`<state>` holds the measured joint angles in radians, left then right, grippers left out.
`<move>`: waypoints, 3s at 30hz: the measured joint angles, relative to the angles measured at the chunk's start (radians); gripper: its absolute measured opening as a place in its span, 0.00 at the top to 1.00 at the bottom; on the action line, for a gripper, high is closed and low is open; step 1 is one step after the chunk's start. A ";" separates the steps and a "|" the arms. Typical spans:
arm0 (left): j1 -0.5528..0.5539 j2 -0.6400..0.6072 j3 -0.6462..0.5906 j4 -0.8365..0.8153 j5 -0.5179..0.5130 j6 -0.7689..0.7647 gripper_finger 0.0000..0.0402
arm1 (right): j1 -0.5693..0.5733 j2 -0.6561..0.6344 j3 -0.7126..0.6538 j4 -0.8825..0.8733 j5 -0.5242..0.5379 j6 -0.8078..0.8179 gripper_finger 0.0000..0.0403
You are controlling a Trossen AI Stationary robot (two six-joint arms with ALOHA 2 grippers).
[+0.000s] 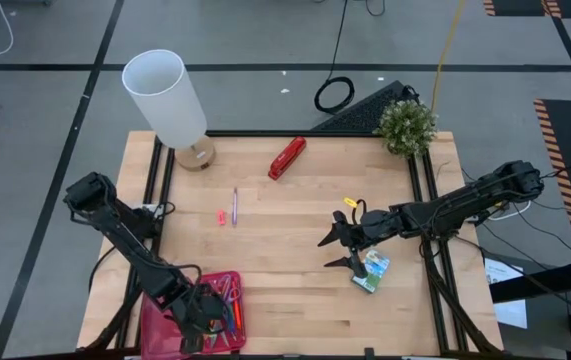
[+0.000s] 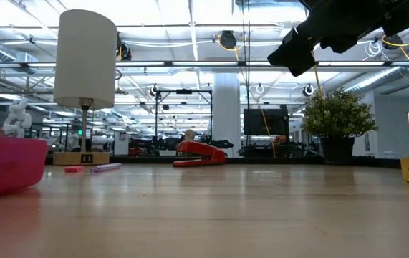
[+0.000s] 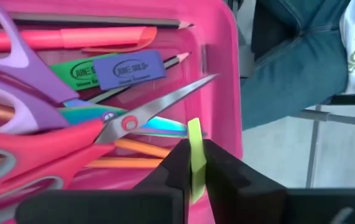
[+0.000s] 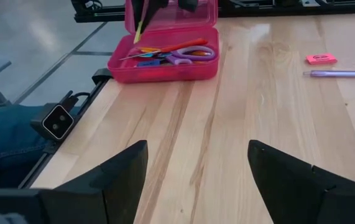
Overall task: Pack school essentials
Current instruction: Put the yellow eraser into the red supply box, then put the pink eraser into the red supply box
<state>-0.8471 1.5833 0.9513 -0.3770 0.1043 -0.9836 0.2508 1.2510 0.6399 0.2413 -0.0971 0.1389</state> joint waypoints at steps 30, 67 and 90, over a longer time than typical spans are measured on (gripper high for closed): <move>0.047 -0.006 -0.016 -0.063 -0.106 0.205 0.74 | 0.000 0.000 0.000 0.000 0.001 -0.002 0.33; 0.698 -0.112 -0.098 -0.521 -0.522 -0.478 0.51 | 0.000 0.000 0.000 -0.008 0.048 -0.028 0.33; 0.690 -0.106 -0.304 -0.274 -0.573 -0.717 0.42 | -0.003 0.000 0.000 0.046 0.048 -0.110 0.33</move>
<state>-0.1566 1.4770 0.6468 -0.6513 -0.4687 -1.7003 0.2478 1.2514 0.6395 0.2873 -0.0486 0.0288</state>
